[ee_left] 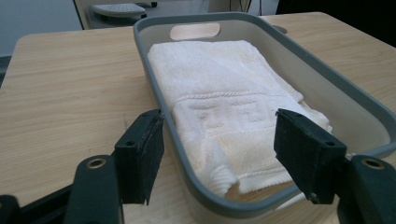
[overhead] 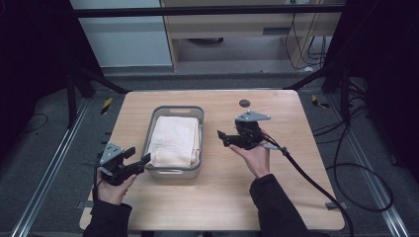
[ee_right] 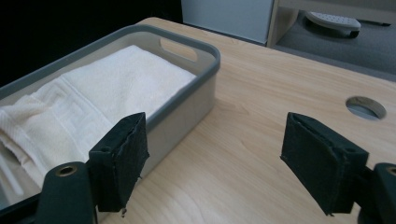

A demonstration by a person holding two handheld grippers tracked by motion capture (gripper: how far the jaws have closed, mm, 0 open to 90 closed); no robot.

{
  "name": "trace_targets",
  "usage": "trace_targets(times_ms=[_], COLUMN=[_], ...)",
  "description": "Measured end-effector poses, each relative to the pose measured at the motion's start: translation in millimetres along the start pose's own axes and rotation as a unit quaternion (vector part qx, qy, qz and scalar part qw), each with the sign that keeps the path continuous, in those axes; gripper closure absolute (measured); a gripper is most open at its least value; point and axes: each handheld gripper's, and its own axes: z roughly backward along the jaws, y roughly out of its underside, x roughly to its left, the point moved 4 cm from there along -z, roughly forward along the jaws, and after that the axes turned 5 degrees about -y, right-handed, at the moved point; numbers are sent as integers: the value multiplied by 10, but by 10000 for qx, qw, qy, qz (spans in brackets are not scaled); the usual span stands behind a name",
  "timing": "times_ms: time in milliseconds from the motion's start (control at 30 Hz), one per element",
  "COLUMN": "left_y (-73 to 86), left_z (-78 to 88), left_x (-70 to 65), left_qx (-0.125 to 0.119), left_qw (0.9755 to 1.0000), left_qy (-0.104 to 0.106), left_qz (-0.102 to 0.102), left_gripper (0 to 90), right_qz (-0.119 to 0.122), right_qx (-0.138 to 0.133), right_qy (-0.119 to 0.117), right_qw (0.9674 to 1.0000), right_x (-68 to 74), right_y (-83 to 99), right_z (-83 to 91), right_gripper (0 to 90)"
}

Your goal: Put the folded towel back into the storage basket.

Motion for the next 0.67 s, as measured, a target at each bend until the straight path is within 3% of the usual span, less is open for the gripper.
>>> trace_targets(times_ms=[167, 433, 667], left_y=[94, 259, 455], left_z=[43, 59, -20], left_x=[99, 212, 316], left_qx=[-106, -22, 319], left_qw=[9999, 9997, 9981], left_qy=[-51, -202, -399], left_qz=[-27, -167, -338], left_gripper=[275, 255, 232], right_qz=[-103, -254, -423], right_qx=[-65, -130, 31], right_qy=[100, 280, 438], right_qw=[9999, 9992, 9981], right_x=[-153, -398, -589], right_y=[209, 610, 1006], right_z=[268, 604, 813], right_gripper=[210, 187, 173])
